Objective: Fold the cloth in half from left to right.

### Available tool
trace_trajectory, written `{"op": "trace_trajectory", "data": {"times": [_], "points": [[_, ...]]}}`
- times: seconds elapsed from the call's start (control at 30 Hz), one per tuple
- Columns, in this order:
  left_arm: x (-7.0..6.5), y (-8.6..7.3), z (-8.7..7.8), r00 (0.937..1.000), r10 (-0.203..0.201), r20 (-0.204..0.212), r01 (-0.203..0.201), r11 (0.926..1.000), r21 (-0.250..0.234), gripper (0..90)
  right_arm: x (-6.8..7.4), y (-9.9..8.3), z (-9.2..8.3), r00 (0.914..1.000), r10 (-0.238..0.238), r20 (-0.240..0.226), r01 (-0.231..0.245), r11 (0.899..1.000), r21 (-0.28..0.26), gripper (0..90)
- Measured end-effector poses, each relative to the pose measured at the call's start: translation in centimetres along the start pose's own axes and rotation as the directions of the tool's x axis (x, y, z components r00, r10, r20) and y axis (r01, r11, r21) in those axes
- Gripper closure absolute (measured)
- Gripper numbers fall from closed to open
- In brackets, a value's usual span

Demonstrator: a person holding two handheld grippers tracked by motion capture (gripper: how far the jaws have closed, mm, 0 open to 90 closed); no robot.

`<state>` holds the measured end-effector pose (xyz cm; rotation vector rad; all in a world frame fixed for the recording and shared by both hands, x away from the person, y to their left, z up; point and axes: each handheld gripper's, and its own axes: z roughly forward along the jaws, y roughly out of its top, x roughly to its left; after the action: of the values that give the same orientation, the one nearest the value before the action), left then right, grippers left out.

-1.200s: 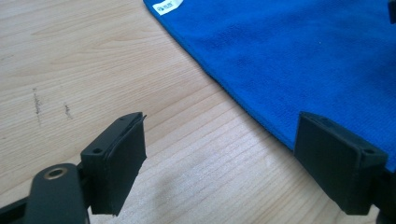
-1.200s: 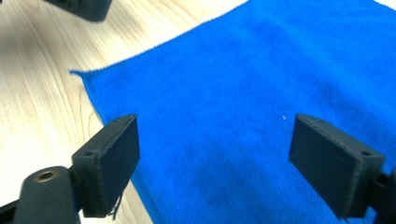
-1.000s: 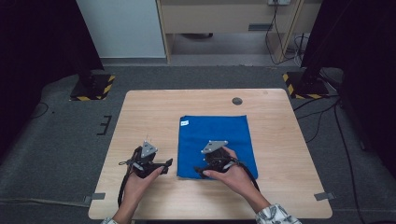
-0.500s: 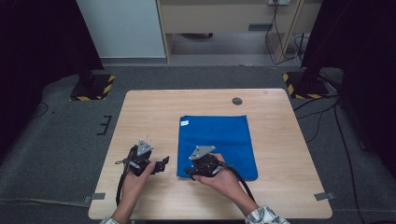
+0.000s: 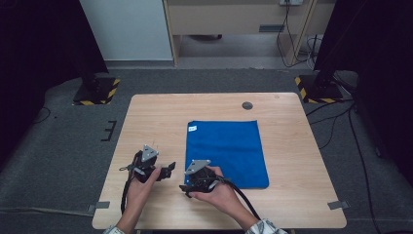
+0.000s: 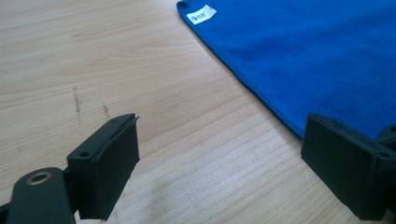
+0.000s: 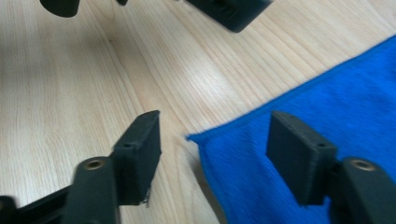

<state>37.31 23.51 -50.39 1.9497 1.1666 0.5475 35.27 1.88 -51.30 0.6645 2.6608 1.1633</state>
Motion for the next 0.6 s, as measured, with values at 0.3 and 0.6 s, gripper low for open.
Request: {"op": "trace_trajectory", "data": {"times": [0.3,0.6], "points": [[0.7,0.1,-0.1,0.9997,-0.014,-0.022,0.013,0.9997,-0.02,10.6,0.0,-0.5,1.0,0.9958,-0.02,0.089,0.016,0.999,0.041,52.7],[1.3,1.9,1.0,0.9999,-0.006,0.014,0.007,0.9994,-0.032,12.1,-1.0,-0.9,0.2,0.9974,0.049,0.053,-0.049,0.999,0.004,88.3]]}}
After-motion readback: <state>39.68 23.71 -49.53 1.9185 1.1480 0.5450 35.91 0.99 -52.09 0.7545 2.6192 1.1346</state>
